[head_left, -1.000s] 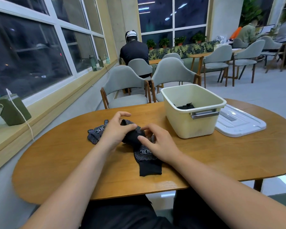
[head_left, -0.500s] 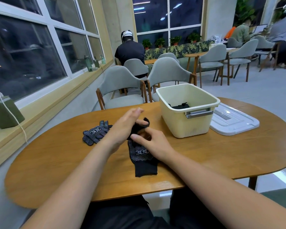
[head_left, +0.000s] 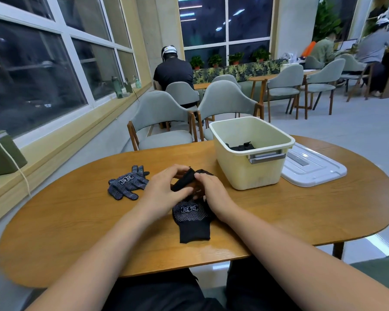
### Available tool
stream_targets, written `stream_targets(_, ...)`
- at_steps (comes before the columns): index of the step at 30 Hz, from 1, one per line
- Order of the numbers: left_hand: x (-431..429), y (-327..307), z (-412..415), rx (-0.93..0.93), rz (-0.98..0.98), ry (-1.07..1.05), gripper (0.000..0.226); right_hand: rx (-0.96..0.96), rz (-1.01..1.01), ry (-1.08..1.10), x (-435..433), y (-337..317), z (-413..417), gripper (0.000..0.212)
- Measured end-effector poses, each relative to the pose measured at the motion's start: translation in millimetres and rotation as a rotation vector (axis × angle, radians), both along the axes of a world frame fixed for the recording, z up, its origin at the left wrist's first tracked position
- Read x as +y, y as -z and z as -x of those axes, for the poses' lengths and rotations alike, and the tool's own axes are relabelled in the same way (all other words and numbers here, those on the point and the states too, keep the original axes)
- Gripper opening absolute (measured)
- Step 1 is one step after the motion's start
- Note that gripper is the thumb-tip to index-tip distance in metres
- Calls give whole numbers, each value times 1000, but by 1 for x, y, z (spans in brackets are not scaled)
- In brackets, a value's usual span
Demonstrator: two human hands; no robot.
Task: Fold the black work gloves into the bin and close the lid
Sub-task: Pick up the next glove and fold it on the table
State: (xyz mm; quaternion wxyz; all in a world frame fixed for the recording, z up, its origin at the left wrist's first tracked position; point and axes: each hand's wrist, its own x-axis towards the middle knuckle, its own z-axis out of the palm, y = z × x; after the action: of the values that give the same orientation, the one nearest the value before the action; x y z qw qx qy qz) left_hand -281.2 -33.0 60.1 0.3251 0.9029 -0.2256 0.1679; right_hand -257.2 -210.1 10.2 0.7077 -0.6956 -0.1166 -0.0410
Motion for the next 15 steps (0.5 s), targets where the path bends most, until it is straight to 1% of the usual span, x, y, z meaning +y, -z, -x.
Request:
stream_targets(3,3,-1,-6,-150,56,-55,22,-1,-23,-40,2,2,-2,58)
stream_targets(5,5,-6,-9,-178,81,-76,13,-9,-17,-56,1,2,-3,58)
stream_targets(7,7,-14,-13,-178,104,-87,11,-9,-28,-46,0,1,-6,60)
stream_targets(10,10,-29,-20,-173,136,-80,11,43,-90,-58,-3,-4,-12,67)
stream_targets(13,15,-40,-28,-161,153,-75,12,103,-111,-153,-5,-14,-12,74)
stream_targets(15,17,-47,-30,-157,163,-76,12,173,-136,-266,-7,-26,-8,79)
